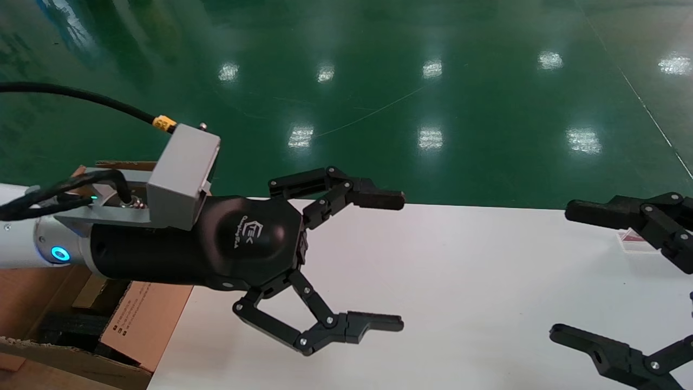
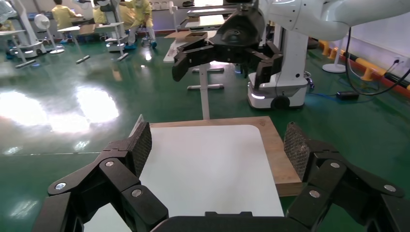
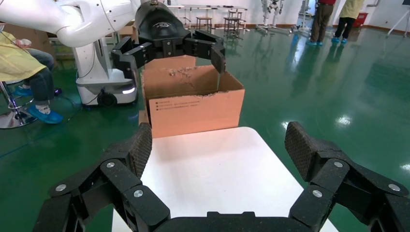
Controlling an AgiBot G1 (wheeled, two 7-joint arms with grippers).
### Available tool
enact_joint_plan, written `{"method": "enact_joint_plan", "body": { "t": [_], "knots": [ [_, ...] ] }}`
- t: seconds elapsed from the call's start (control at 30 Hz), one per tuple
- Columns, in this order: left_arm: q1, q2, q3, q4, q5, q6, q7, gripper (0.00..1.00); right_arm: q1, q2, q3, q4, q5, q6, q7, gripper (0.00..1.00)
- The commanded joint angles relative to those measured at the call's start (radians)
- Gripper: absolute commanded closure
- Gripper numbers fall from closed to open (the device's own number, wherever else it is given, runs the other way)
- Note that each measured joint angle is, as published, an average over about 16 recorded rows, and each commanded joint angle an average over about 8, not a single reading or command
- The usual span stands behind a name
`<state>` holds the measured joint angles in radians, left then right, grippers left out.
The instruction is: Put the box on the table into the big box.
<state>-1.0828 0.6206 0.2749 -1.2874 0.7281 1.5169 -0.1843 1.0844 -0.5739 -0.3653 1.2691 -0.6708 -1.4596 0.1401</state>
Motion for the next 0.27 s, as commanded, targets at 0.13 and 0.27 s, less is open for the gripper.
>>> {"method": "enact_joint_plan", "body": {
  "t": [0.13,0.27],
  "knots": [
    [-0.001,0.001,-0.001,0.0,-0.001,0.001,0.0,0.0,0.0,0.0,0.0,0.0,0.0,0.0,0.0,0.0],
    [0.001,-0.002,0.0,0.001,-0.001,-0.004,0.0,0.0,0.0,0.0,0.0,0.0,0.0,0.0,0.0,0.0]
  ]
}}
